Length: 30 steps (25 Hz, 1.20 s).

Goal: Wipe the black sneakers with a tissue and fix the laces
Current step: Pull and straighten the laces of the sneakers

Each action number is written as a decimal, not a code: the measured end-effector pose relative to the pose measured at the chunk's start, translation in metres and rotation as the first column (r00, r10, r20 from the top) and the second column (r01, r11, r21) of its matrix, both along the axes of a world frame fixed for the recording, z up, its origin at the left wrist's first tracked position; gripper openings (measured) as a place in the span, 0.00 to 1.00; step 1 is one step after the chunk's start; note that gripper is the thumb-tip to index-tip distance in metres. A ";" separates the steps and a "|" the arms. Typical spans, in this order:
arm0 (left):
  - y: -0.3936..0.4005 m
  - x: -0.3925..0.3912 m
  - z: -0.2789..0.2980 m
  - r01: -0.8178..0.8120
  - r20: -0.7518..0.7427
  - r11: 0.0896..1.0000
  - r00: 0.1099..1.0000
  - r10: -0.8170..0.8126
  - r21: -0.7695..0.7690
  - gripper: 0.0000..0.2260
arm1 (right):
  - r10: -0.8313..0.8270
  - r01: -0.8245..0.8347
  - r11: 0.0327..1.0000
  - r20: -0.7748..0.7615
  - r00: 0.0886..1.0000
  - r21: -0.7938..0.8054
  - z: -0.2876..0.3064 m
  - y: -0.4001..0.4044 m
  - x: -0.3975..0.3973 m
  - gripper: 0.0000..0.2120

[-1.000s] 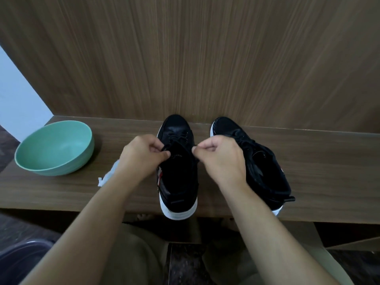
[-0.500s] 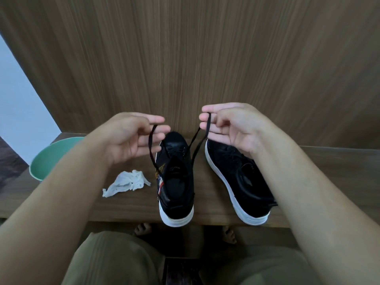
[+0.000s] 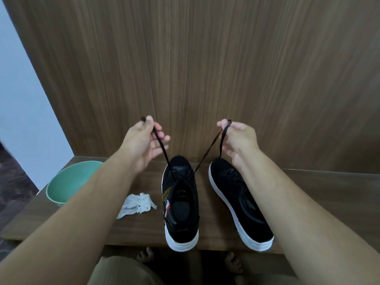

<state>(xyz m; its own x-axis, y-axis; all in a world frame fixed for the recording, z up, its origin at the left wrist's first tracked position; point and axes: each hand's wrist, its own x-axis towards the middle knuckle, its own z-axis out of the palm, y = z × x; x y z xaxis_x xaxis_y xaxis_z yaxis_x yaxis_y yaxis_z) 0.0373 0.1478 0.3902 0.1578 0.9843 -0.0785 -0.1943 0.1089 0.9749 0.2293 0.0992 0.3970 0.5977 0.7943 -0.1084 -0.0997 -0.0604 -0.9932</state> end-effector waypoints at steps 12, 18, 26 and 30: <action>0.018 0.004 0.023 0.162 -0.456 0.971 0.888 -0.066 0.176 0.14 | 0.388 -0.210 0.909 0.548 0.741 -0.359 0.073 0.006 -0.001 0.23; 0.026 0.008 0.040 0.340 -0.697 0.913 0.711 -0.093 0.224 0.14 | 0.571 -0.157 0.777 0.576 0.585 -0.610 0.074 0.029 -0.017 0.15; 0.041 0.022 0.038 0.548 -0.777 0.663 0.624 0.082 0.510 0.14 | 0.684 -0.545 0.729 0.449 0.575 -0.413 0.040 0.038 -0.021 0.08; 0.048 0.020 0.041 0.543 -0.846 0.753 0.532 0.033 0.371 0.20 | 0.616 -0.587 0.784 0.360 0.700 -0.200 0.042 0.037 -0.018 0.06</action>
<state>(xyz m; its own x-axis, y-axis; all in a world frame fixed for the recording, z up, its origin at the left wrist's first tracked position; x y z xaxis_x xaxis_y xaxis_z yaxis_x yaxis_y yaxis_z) 0.0575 0.1963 0.4316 0.5677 0.7982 0.2016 0.5890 -0.5649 0.5779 0.2117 0.1360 0.4388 -0.0036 0.9991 -0.0427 0.3688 -0.0384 -0.9287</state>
